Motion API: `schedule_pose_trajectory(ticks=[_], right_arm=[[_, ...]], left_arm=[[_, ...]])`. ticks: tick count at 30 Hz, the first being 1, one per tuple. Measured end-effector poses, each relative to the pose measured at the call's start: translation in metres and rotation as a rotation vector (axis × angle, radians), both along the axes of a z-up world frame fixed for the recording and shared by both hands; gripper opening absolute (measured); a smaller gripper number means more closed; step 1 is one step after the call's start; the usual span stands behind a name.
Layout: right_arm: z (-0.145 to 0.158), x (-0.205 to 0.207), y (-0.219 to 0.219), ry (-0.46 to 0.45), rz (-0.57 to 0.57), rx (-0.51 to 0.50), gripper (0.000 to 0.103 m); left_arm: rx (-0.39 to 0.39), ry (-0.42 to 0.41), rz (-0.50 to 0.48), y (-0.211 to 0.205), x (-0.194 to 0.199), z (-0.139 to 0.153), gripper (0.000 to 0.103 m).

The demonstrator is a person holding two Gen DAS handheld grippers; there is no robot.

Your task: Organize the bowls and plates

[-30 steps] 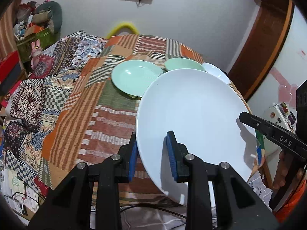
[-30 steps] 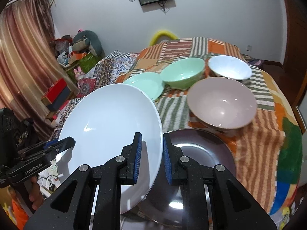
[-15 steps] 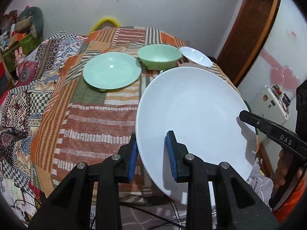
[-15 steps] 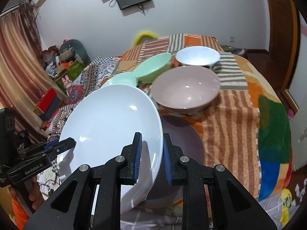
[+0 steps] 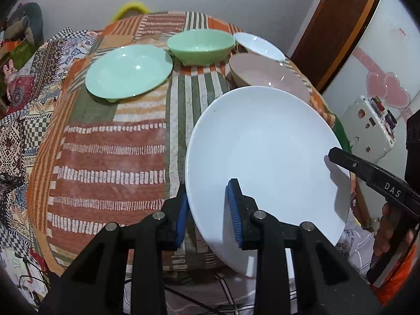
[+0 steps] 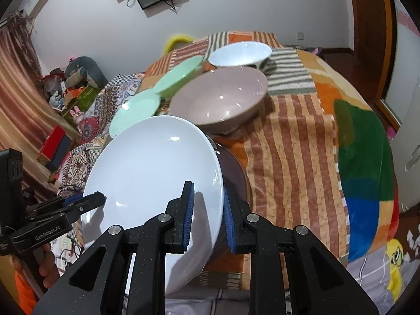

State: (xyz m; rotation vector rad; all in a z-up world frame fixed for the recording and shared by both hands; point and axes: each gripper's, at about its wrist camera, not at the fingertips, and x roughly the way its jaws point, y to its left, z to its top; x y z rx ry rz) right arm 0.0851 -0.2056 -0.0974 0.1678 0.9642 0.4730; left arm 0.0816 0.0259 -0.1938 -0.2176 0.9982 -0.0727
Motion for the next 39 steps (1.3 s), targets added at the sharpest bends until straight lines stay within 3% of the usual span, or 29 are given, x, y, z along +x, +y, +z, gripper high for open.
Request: schedule_pose_trajectory(ticks=[15,39], right_arm=[[-0.025,0.006,-0.001,0.091,-0.007,-0.002,0.020],[-0.029,0.016,-0.001,0.077,-0.025,-0.001,0.020]], left_arm=[[-0.024,0.092,0.002,0.005,0.022,-0.032,0.030],[-0.040,0.108,0.019,0.005,0.054,-0.046,0.033]])
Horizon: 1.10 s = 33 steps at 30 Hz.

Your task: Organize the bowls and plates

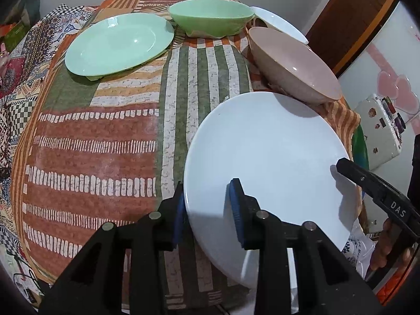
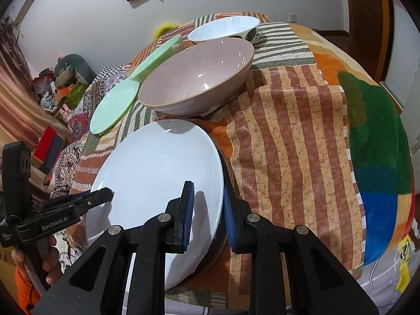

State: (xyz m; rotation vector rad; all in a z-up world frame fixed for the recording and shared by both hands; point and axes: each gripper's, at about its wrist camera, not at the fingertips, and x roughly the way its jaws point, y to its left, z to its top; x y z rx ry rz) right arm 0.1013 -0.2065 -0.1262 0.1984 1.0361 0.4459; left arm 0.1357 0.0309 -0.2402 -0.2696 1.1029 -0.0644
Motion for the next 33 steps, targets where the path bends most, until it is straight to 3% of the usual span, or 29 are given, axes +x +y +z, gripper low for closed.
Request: schedule_pose_trajectory(ticks=[8,13,17,27,33], right_arm=[[0.002,0.002,0.002,-0.018,0.013,-0.024,0.021],[0.006,0.000,0.005,-0.064,0.011,-0.112,0.021],[0.015,-0.001,0.000,-0.085,0.014,-0.129,0.029],[0.046,-0.003,0.010,-0.156,0.049,-0.080,0.039],[0.064,-0.002,0.039,-0.212,0.109,-0.053,0.041]], left_arm=[[0.085,-0.019,-0.019,-0.011,0.002,0.001,0.036],[0.088,-0.018,-0.026,-0.010,0.001,0.001,0.036],[0.127,-0.028,-0.032,-0.011,-0.004,0.007,0.036],[0.130,-0.186,0.014,0.018,-0.036,0.067,0.039],[0.184,-0.303,0.096,0.050,-0.048,0.101,0.050]])
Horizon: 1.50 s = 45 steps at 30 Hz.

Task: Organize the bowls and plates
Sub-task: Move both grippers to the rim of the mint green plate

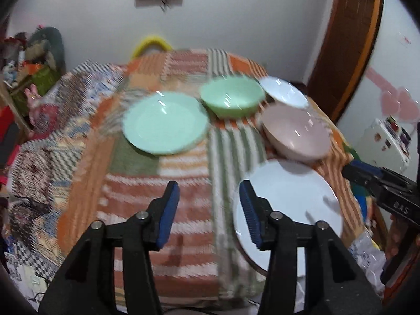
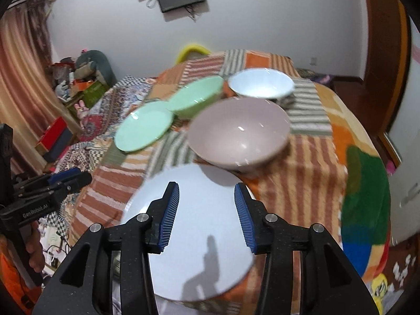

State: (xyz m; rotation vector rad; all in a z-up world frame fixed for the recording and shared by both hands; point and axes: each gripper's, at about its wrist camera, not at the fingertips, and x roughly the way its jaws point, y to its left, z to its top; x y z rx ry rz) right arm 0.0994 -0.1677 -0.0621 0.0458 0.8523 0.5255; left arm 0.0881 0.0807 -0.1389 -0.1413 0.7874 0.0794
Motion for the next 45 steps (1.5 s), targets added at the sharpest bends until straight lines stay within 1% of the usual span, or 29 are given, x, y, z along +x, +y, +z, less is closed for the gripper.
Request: schedule_pose_trajectory(ticks=[2,4,8,13,17,22,25,28,31,34,37,40,45], right_arm=[[0.005,0.001,0.011,-0.016,0.023,0.008,0.044],[0.010,0.004,0.023,-0.031,0.046,0.016,0.045],[0.016,0.009,0.045,-0.050,0.085,0.034,0.045],[0.017,0.020,0.075,-0.064,0.118,0.020,0.045],[0.015,0.032,0.095,-0.072,0.137,-0.001,0.045],[0.006,0.054,0.120,-0.029,0.158,-0.001,0.045],[-0.002,0.066,0.135,0.018,0.187,0.000,0.045],[-0.012,0.078,0.148,0.041,0.188,-0.028,0.045],[-0.025,0.089,0.156,0.071,0.180,-0.039,0.045],[-0.039,0.103,0.163,0.121,0.174,-0.042,0.045],[-0.049,0.114,0.171,0.139,0.169,-0.066,0.045],[-0.060,0.122,0.178,0.157,0.163,-0.094,0.045],[-0.072,0.133,0.189,0.182,0.178,-0.129,0.045]], left_arm=[[0.026,-0.022,0.031,0.011,0.001,0.007,0.050],[0.034,-0.040,0.063,0.028,0.003,0.013,0.051],[-0.003,-0.057,0.106,0.062,0.009,0.019,0.054],[-0.006,-0.040,0.152,0.096,0.027,0.013,0.054],[-0.005,-0.023,0.163,0.115,0.043,0.006,0.054],[-0.008,0.003,0.160,0.134,0.069,-0.006,0.054],[-0.014,0.026,0.164,0.144,0.087,-0.017,0.054],[-0.015,0.040,0.178,0.154,0.104,-0.027,0.054],[-0.049,0.049,0.180,0.166,0.119,-0.039,0.054],[-0.070,0.064,0.193,0.177,0.133,-0.052,0.054],[-0.100,0.074,0.201,0.187,0.146,-0.064,0.054],[-0.113,0.085,0.196,0.193,0.159,-0.074,0.054],[-0.108,0.101,0.192,0.198,0.179,-0.089,0.054]])
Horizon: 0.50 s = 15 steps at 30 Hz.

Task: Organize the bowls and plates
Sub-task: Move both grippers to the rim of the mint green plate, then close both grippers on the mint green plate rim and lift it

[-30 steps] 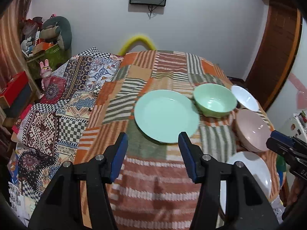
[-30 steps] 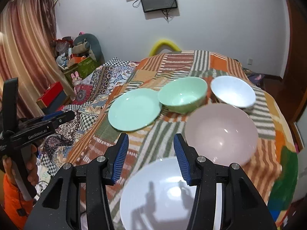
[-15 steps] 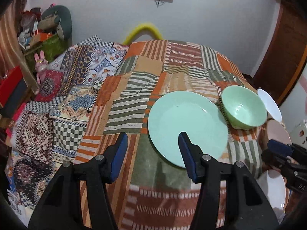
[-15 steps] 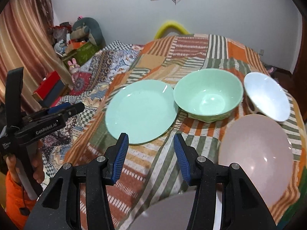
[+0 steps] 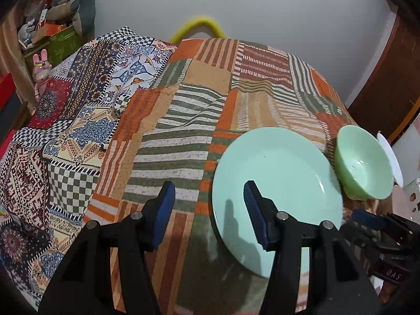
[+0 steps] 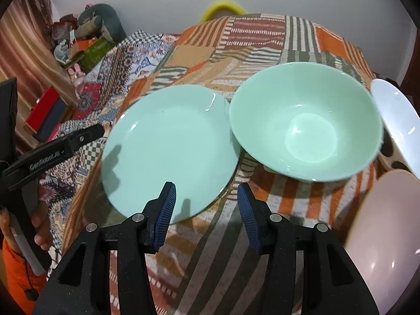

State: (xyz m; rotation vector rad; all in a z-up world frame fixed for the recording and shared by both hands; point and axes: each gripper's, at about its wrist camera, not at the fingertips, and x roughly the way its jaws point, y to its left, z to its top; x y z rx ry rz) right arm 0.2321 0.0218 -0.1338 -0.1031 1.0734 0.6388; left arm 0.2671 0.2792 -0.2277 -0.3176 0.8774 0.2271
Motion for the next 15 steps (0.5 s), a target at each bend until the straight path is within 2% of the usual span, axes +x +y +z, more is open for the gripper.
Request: schedule_pose_trajectory(ticks=[5,11,15], right_arm=[[-0.008,0.007,0.009,0.006,0.015,-0.032,0.045],[-0.015,0.014,0.010,0.036,0.009,-0.022,0.045],[-0.017,0.018,0.008,0.045,-0.005,-0.022,0.037]], left_arm=[[-0.034,0.021,-0.016,0.008,0.016,-0.013,0.044],[-0.099,0.035,-0.060,0.009,0.028,-0.027,0.032],[-0.102,0.035,-0.082,0.005,0.033,-0.032,0.028]])
